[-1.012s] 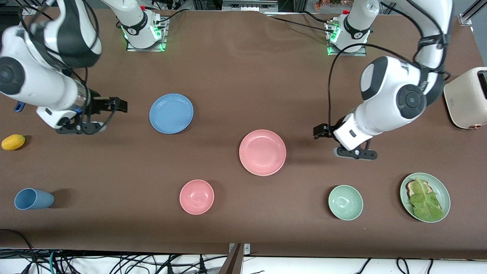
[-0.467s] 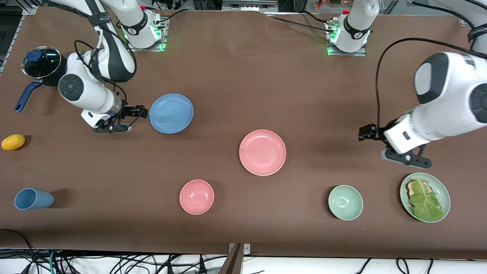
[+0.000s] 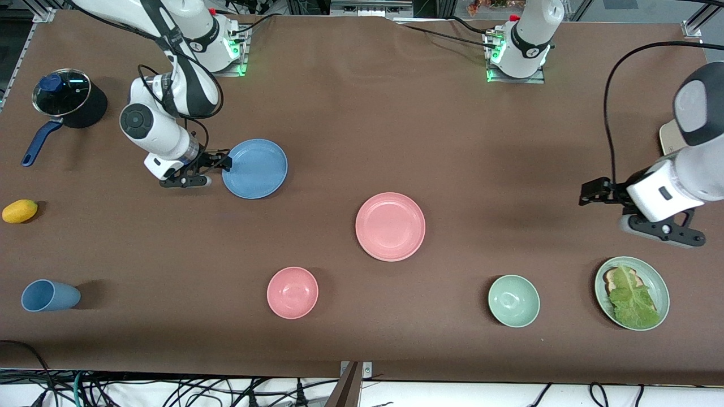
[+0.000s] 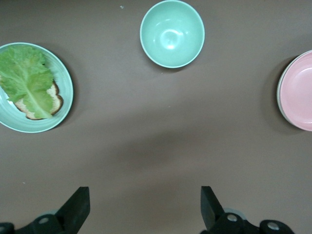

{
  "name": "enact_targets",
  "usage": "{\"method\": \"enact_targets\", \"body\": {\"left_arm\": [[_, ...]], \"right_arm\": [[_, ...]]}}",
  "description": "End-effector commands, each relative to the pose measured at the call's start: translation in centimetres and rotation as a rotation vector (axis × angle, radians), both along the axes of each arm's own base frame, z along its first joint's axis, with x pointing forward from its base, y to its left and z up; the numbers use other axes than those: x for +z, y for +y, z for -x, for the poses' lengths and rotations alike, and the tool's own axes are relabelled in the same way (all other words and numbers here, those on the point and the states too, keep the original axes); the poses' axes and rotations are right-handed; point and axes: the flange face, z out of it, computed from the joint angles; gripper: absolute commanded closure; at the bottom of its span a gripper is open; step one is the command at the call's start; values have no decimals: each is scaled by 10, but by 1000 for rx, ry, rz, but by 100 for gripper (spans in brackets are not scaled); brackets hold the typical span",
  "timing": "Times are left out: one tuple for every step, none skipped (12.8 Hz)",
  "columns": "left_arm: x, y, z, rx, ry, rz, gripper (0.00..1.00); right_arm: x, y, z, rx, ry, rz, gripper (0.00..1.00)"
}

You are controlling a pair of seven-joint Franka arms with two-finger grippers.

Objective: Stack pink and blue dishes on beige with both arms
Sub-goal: 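Raise the left gripper away while the right gripper reaches the blue plate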

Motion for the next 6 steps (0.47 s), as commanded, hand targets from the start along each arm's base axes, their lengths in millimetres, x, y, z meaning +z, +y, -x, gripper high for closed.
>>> {"method": "enact_targets", "body": {"left_arm": [[14,33,7,-11,-5,-14,0],[19,36,11,-1,-2,-11,0],[24,37,15,18,3,-8,0],[30,37,19,76,3,-12,0],[34,31,22,153,21,-15,0],[37,21,26,189,38,-17,0]], "right_arm": [[-10,1,3,-30,1,-29,4],[-12,0,3,-47,6,-43,4],[-11,-1,3,-46,6,-60,4],[-13,-2,3,-39,9,-81,4],[-18,-3,4,-44,18,-110,4],[-20,-3,5,-50,21,-141,4]]}}
